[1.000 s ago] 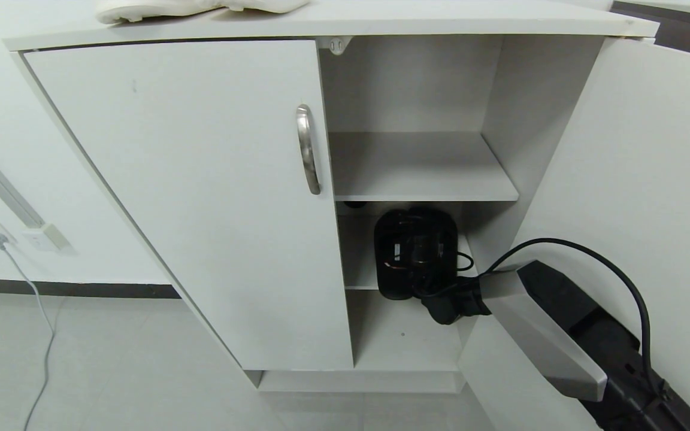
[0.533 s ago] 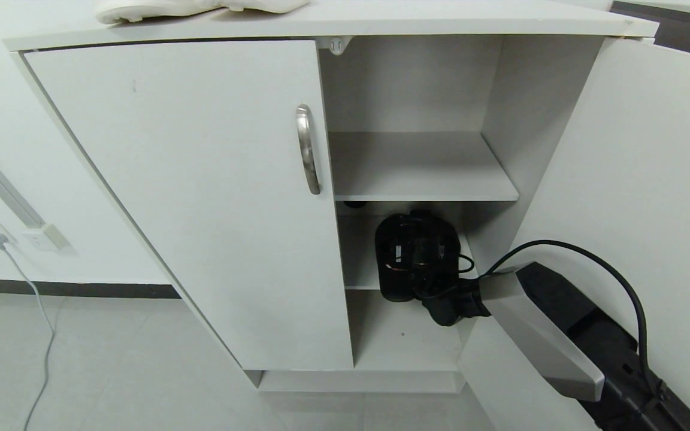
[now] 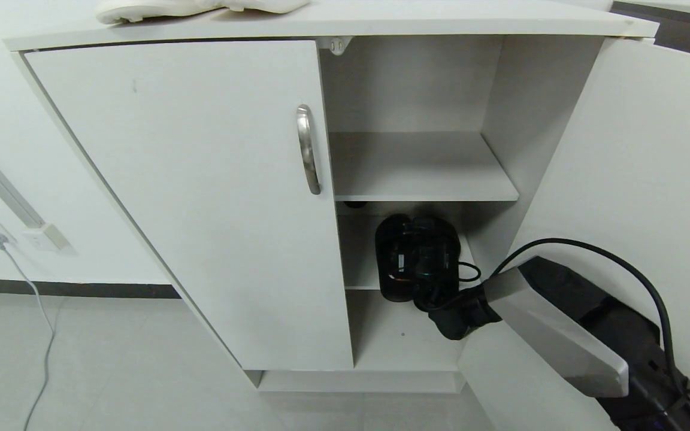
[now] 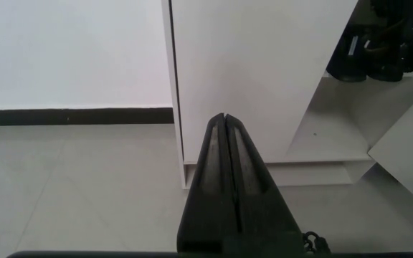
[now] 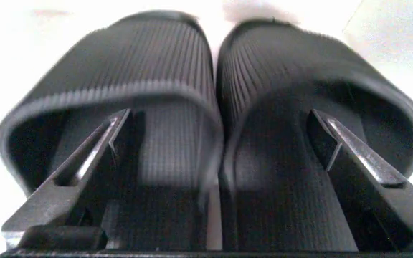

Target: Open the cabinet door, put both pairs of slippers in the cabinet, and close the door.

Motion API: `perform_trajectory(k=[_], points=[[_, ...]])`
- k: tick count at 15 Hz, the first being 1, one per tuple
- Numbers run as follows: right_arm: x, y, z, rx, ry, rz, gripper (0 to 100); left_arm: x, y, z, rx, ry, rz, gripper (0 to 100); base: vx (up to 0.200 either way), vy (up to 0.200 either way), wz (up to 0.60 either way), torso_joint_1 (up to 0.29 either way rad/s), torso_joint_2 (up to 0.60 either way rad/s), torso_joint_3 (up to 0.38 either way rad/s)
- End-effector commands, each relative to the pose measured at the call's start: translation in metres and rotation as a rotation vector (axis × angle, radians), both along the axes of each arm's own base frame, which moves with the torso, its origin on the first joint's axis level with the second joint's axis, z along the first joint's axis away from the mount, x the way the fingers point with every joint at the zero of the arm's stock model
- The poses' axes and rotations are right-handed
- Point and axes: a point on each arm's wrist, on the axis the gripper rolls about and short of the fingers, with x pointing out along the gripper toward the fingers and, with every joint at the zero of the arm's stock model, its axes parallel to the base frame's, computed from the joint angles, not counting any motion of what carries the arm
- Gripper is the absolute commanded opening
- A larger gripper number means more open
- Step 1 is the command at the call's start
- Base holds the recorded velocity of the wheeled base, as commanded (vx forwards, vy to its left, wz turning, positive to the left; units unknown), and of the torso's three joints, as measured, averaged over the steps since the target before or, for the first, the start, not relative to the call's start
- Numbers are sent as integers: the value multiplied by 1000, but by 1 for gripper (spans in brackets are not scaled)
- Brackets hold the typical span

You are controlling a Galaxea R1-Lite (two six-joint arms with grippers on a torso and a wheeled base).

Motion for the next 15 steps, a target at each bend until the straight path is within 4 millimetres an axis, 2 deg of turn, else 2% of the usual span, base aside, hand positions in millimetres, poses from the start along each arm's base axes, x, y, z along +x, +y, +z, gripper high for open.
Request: perform_trajectory(k=[1,3,5,6,7,10,12,15], points=[[-27,-4,28,14,-20,23,100,0,0,0,2,1,0,0,0,0,0,0,0,0],[-46,-12,34,12,-20,33,100,0,0,0,2,1,0,0,0,0,0,0,0,0],[-79,-21,39,9,-12,59,100,0,0,0,5,1,-2,0,0,0,0,0,0,0],[-87,-24,38,6,-9,65,100,0,0,0,5,1,-2,0,0,0,0,0,0,0],[-109,-30,39,1,-1,86,100,0,0,0,5,1,-2,0,0,0,0,0,0,0],[-149,-30,44,1,-4,148,100,0,0,0,3,1,-2,0,0,0,0,0,0,0],[-158,-27,45,7,-7,169,100,0,0,0,3,1,-3,0,0,0,0,0,0,0],[-158,-24,30,-11,17,173,100,0,0,0,5,1,-3,0,0,0,0,0,0,0]])
